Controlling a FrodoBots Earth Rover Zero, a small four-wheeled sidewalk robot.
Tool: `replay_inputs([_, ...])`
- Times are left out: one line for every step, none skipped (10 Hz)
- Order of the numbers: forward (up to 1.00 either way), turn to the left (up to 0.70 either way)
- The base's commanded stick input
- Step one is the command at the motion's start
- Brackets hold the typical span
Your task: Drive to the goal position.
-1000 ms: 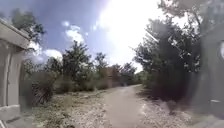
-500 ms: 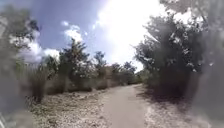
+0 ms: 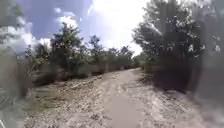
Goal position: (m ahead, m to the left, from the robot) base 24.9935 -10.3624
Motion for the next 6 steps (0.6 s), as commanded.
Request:
replay_inputs([0.7, 0.0])
replay_inputs([0.7, 0.0])
replay_inputs([0.7, 0.0])
replay_inputs([0.7, 0.0])
replay_inputs([0.7, 0.0])
replay_inputs([0.7, 0.0])
